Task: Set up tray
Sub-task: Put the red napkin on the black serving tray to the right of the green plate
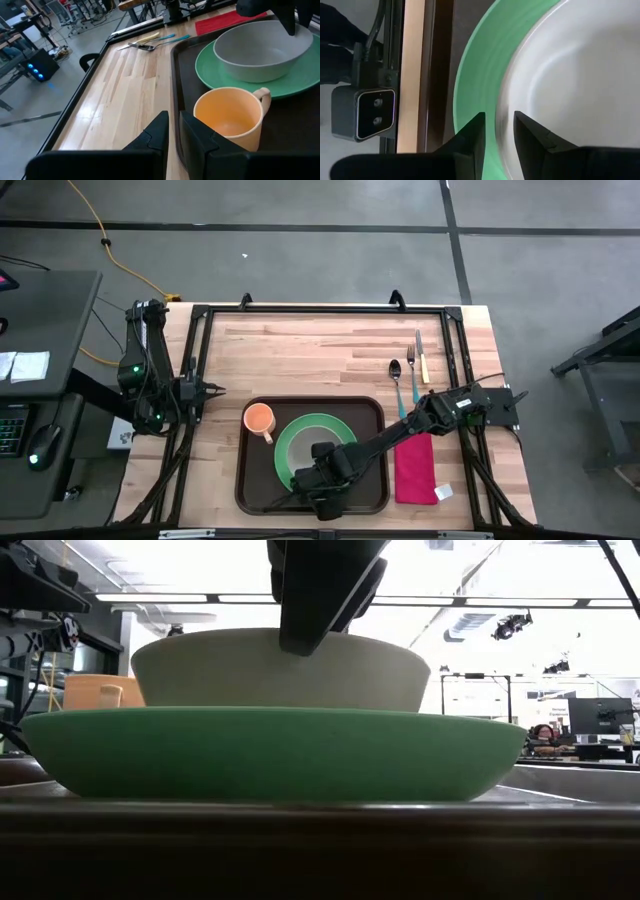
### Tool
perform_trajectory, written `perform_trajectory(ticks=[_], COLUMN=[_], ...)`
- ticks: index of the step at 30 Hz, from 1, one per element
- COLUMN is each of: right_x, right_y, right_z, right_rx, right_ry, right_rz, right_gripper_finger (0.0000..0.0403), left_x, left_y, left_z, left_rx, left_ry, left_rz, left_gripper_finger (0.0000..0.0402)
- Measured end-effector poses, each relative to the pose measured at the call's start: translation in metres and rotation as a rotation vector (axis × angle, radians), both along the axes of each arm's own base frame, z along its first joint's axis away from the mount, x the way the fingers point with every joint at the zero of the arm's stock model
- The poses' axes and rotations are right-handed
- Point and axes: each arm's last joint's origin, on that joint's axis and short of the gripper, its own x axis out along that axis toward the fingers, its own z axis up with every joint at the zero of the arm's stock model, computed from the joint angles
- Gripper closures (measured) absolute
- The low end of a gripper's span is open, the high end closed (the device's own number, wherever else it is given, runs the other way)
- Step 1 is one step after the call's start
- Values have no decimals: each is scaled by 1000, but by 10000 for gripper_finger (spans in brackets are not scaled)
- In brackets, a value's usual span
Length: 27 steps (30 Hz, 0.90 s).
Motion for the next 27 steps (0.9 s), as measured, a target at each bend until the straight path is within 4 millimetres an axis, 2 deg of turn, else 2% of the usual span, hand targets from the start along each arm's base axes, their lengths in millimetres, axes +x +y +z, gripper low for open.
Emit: perform_trajectory(ticks=[14,18,27], right_x=[-1,-4,-16], right_y=[0,-2,-9], right_z=[13,25,67], right_rx=[14,8,-4], right_ry=[-32,-64,-173], right_rz=[3,-8,-42], right_gripper_finger=[324,324,324], left_x=[0,0,0], left_y=[0,0,0], left_z=[0,0,0], left_rx=[0,0,1], left_ry=[0,-1,-5], left_rz=[0,0,2], left_gripper_finger=[323,323,323])
